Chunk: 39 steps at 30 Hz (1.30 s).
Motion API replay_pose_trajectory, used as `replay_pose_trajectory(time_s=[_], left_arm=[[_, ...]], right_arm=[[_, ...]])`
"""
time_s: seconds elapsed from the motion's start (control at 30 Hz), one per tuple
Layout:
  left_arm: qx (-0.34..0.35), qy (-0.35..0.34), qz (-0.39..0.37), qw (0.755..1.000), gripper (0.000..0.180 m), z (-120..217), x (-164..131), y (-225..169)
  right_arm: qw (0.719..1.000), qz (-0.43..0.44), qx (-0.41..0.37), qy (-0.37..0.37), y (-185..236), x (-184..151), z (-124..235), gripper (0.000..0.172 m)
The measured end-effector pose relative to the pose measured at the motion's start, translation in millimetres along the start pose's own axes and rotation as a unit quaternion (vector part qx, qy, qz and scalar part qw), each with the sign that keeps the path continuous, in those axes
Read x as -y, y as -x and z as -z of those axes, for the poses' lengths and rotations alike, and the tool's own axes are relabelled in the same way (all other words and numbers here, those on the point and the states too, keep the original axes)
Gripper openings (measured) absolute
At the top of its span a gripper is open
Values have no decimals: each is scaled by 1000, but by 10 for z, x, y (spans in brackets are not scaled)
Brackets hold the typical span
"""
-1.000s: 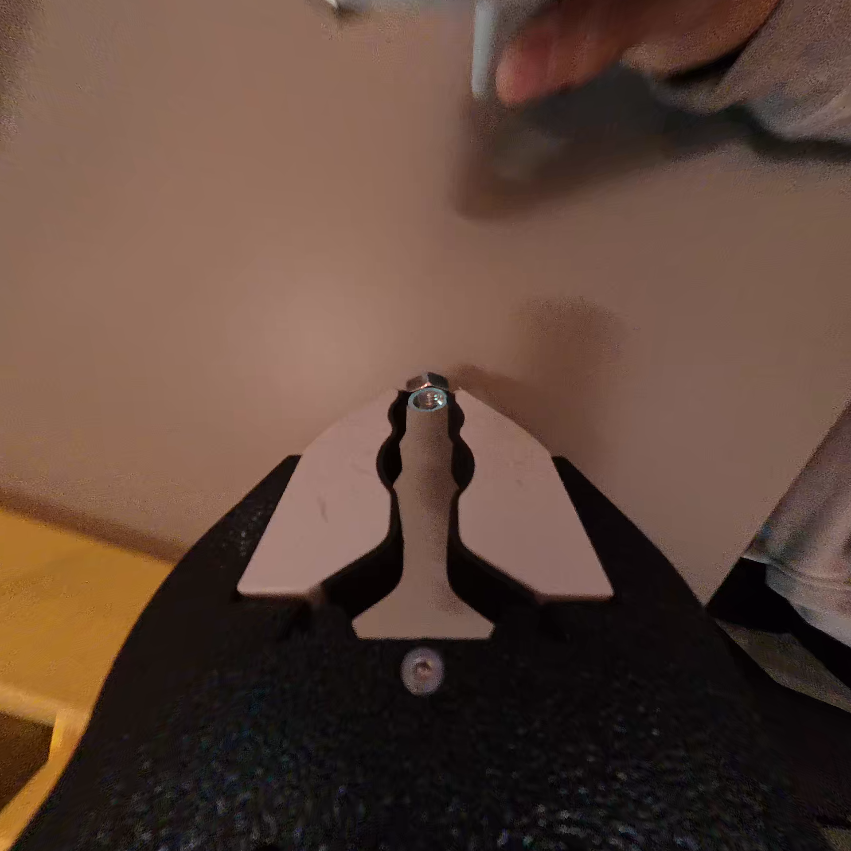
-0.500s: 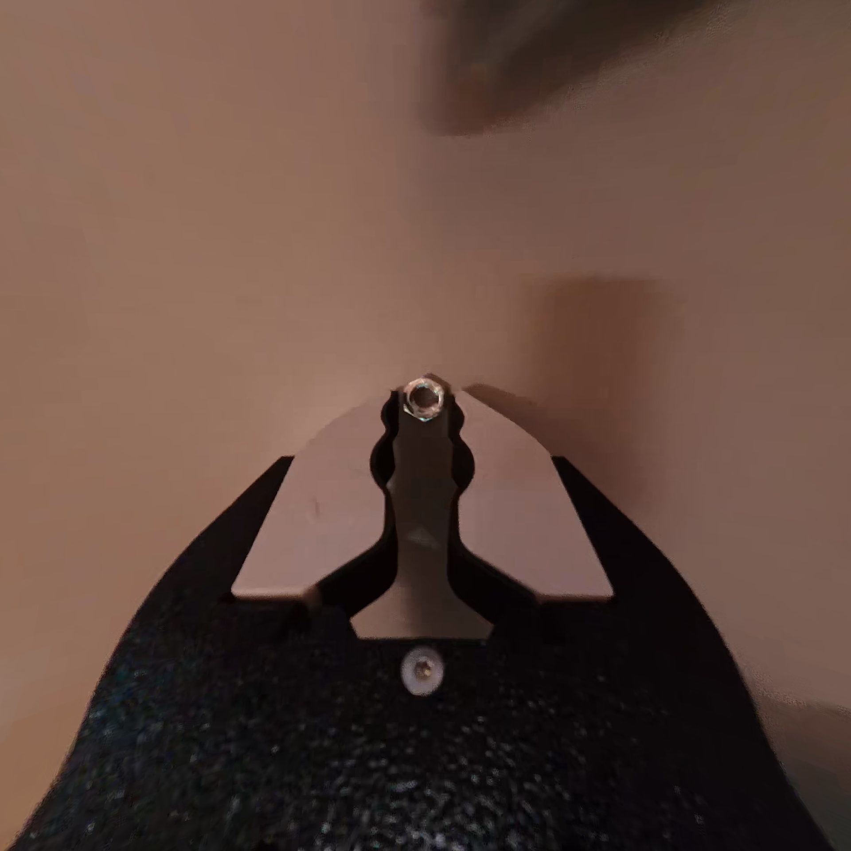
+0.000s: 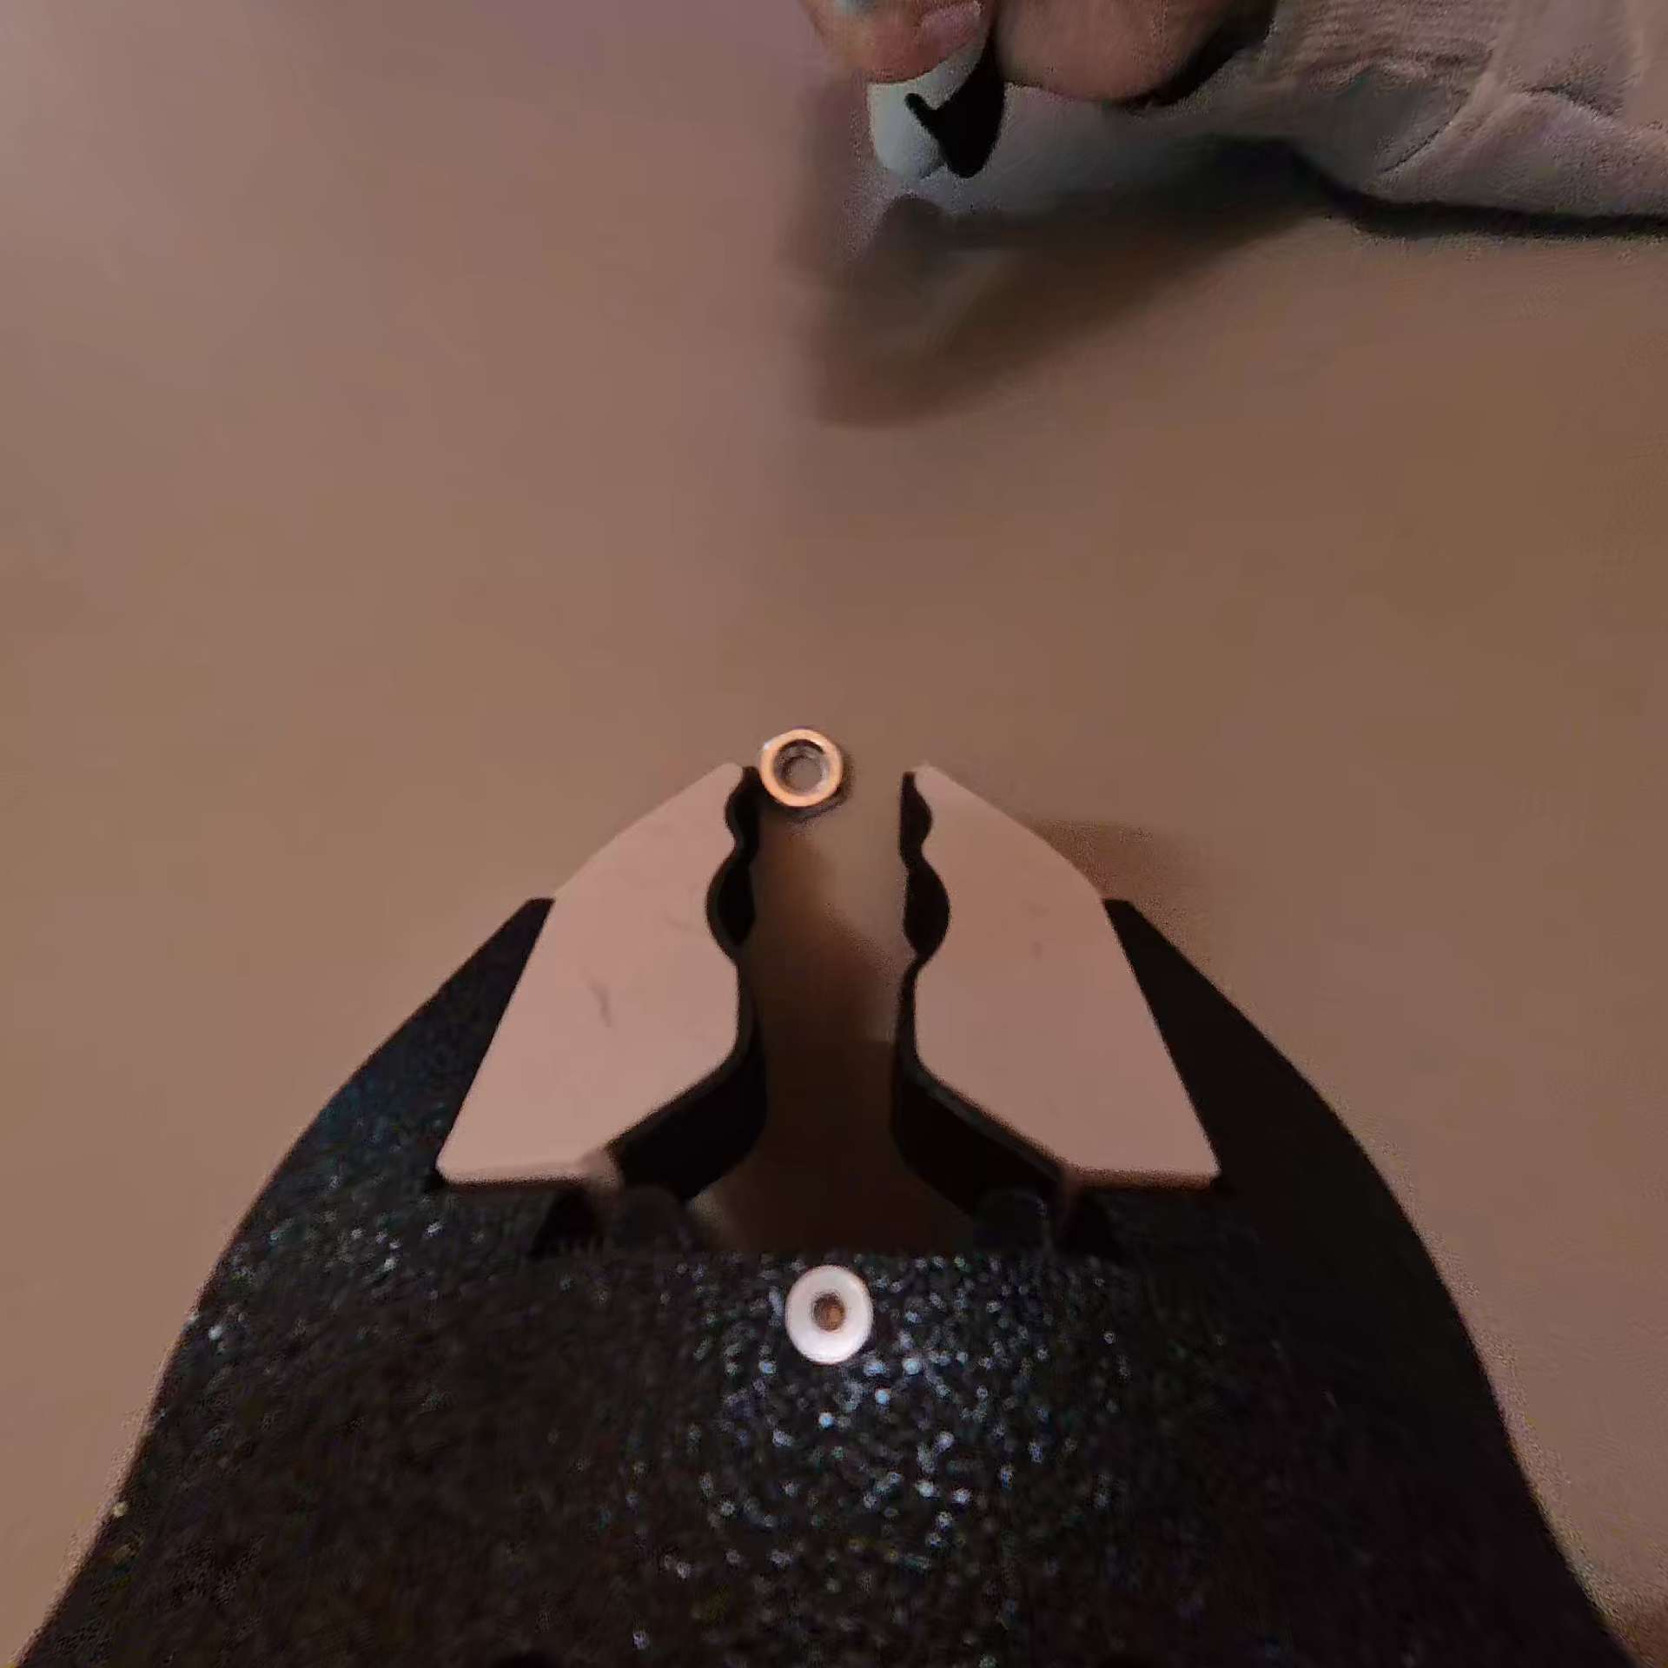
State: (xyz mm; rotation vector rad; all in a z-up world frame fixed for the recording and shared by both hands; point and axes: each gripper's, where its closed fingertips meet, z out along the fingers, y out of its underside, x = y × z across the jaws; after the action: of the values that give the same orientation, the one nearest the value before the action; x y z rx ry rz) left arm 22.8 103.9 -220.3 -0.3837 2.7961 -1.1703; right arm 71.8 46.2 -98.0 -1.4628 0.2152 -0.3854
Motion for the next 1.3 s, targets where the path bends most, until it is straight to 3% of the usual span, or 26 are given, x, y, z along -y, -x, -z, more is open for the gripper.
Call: replay_pose_trajectory(time_s=[0.03,0.23,0.37,0.53,0.7,1.3], left_arm=[[12,2,5,1000,20,-9,6,42],[42,-19,2,999,16,6,92,129],[69,-77,-40,994,16,198,529,198],[65,-76,-89,991,16,492,1129,295],[49,-107,-79,990,16,587,1492,401],[13,-26,-88,996,16,333,1239,374]], right_arm=[[1000,-13,-3,-2,-7,1,6,9],[1000,-21,-13,16,-47,-82,-49,9],[999,-26,-16,16,-36,-86,-97,9],[997,15,-43,62,-97,-158,-70,9],[996,-2,-38,80,-99,-217,-43,9],[989,30,-31,142,-13,-383,-112,9]])
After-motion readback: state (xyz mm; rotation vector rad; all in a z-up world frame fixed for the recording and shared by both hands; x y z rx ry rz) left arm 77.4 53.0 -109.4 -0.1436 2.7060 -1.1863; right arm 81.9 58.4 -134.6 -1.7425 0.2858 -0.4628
